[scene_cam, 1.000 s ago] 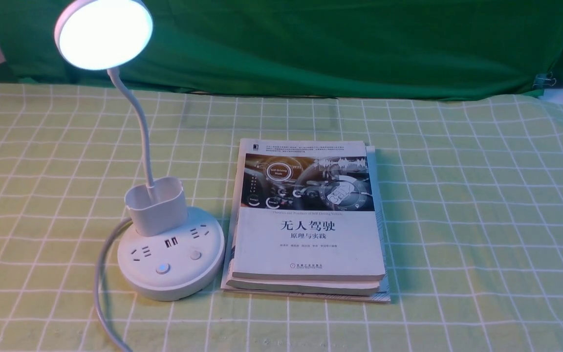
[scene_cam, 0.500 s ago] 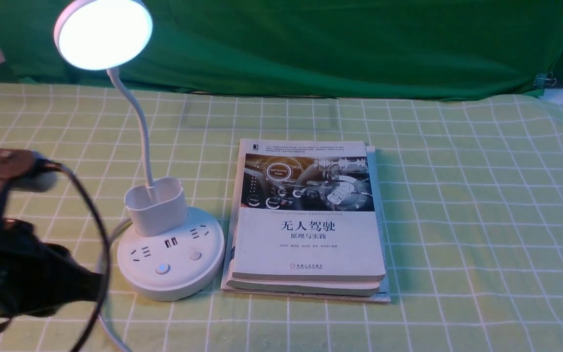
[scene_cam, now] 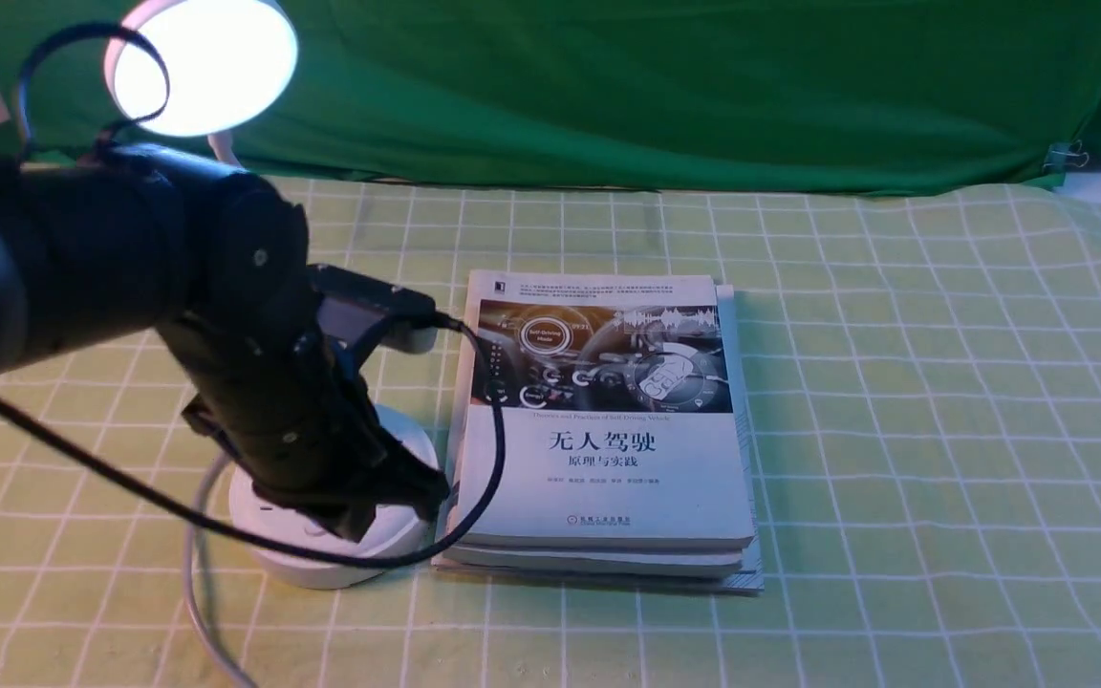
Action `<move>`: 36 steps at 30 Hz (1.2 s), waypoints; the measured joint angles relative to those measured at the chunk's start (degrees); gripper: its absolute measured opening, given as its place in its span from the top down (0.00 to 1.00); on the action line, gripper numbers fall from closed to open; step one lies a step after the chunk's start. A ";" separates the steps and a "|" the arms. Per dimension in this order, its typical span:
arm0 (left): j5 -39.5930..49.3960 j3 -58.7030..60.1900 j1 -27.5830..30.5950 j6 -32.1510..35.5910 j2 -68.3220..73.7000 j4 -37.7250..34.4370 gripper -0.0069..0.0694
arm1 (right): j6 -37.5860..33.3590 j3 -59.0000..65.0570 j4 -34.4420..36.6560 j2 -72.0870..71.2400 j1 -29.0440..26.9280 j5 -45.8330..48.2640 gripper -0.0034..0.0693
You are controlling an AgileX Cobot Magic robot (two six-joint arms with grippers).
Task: Turn off the desk lamp on the green coffee tablecloth by hand.
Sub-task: 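Press the power button on the round power strip under the lamp with the left gripper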
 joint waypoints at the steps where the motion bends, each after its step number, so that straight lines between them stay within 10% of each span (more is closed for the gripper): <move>1: 0.29 -1.72 0.00 -0.17 1.43 0.28 0.90 | 0.00 0.00 0.00 0.00 0.00 0.00 0.91; 36: 1.60 -11.90 0.74 -3.79 10.83 4.49 0.90 | -0.03 0.00 0.00 0.00 0.00 0.06 0.91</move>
